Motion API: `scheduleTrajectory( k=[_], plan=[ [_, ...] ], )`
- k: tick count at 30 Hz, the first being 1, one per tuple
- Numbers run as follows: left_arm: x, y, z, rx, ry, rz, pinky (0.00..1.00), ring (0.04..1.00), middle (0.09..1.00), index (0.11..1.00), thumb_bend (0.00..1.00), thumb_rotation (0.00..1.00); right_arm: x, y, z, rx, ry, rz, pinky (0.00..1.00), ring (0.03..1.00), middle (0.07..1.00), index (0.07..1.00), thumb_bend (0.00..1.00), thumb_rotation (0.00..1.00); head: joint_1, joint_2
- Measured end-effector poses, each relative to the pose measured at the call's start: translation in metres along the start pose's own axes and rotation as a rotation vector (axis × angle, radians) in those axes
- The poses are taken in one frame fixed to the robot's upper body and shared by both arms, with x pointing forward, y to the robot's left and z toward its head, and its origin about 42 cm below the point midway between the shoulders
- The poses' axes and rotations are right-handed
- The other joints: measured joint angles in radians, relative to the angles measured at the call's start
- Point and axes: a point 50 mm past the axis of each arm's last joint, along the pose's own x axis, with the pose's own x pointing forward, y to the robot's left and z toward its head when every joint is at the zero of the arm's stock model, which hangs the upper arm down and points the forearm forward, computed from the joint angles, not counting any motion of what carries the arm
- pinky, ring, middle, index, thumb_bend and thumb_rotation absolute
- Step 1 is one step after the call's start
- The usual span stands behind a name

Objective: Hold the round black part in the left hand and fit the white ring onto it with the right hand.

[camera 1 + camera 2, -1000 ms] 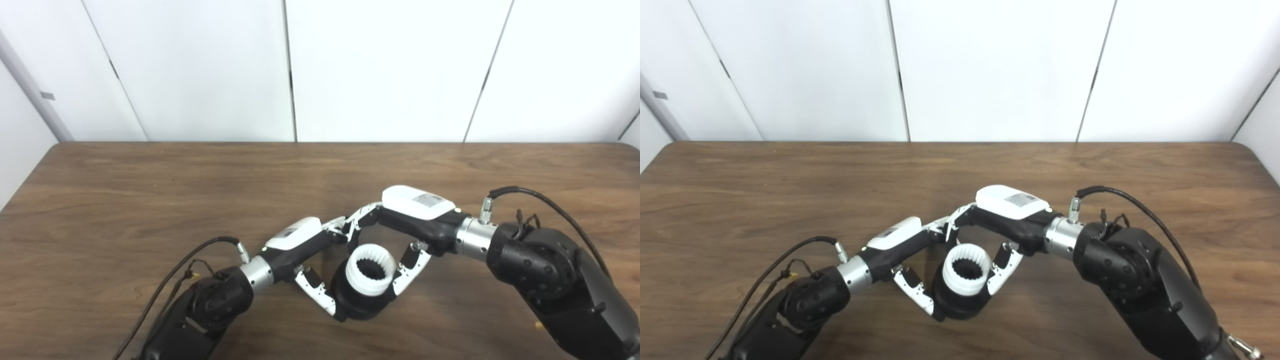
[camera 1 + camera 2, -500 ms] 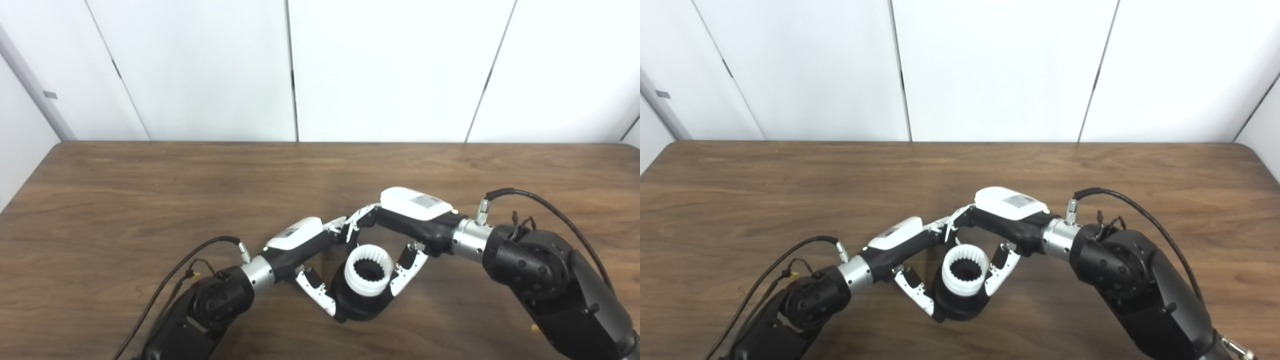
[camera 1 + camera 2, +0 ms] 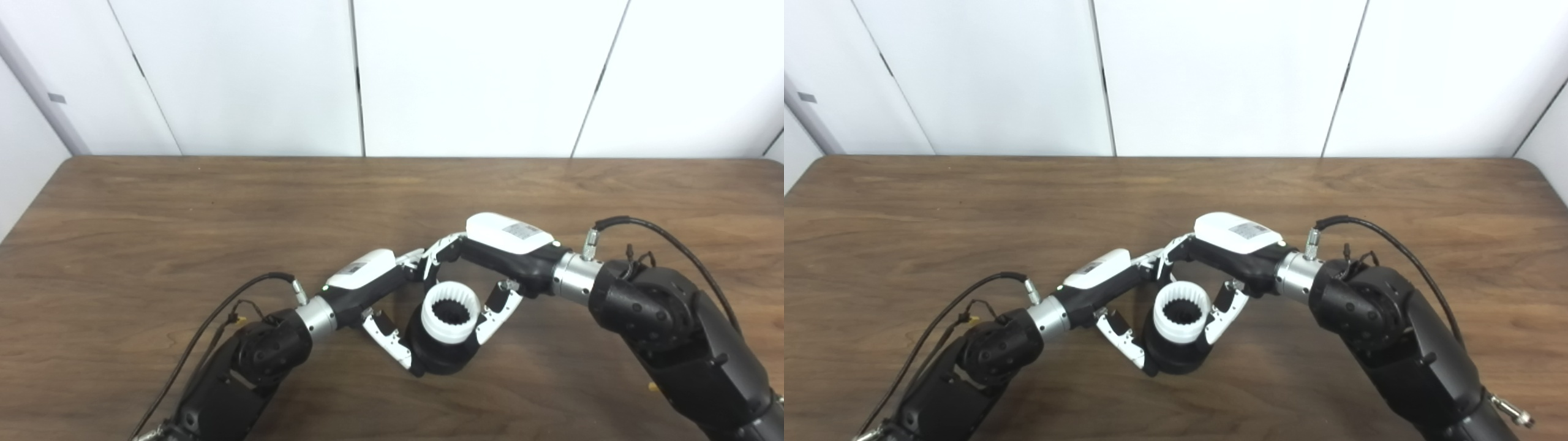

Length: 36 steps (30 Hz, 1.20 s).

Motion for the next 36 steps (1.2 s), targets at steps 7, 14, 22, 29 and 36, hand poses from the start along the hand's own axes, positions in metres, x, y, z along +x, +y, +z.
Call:
scheduleTrajectory(
  k=[7, 14, 22, 29, 36],
  plan=[
    [0.000, 0.000, 0.000, -0.008, 0.007, 0.001, 0.92, 1.000, 0.977, 0.488, 0.52, 0.08, -0.004, 0.000, -0.003, -0.018, 0.018, 0.029, 0.70, 0.818, 0.829, 0.707, 0.80, 0.21, -0.002, 0.008],
    [0.000, 0.000, 0.000, -0.012, 0.010, 0.000, 0.93, 1.000, 0.978, 0.488, 0.52, 0.08, -0.005, 0.001, -0.004, -0.021, 0.022, 0.041, 0.71, 0.827, 0.846, 0.725, 0.82, 0.23, -0.002, 0.008],
    [-0.001, 0.000, 0.000, -0.013, 0.011, -0.002, 0.93, 1.000, 0.981, 0.488, 0.52, 0.08, -0.005, 0.000, -0.005, -0.018, 0.033, 0.054, 0.72, 0.833, 0.858, 0.739, 0.83, 0.22, -0.003, 0.012],
    [0.000, -0.002, 0.001, -0.015, 0.010, -0.009, 0.95, 1.000, 0.979, 0.488, 0.52, 0.08, -0.005, 0.002, -0.008, -0.007, 0.071, 0.094, 0.74, 0.847, 0.867, 0.765, 0.83, 0.22, -0.006, 0.011],
    [0.000, -0.002, 0.001, -0.018, 0.009, -0.009, 0.94, 1.000, 0.980, 0.488, 0.52, 0.08, -0.010, -0.004, -0.009, -0.004, 0.093, 0.098, 0.73, 0.852, 0.874, 0.748, 0.82, 0.17, -0.008, 0.008]
  ],
)
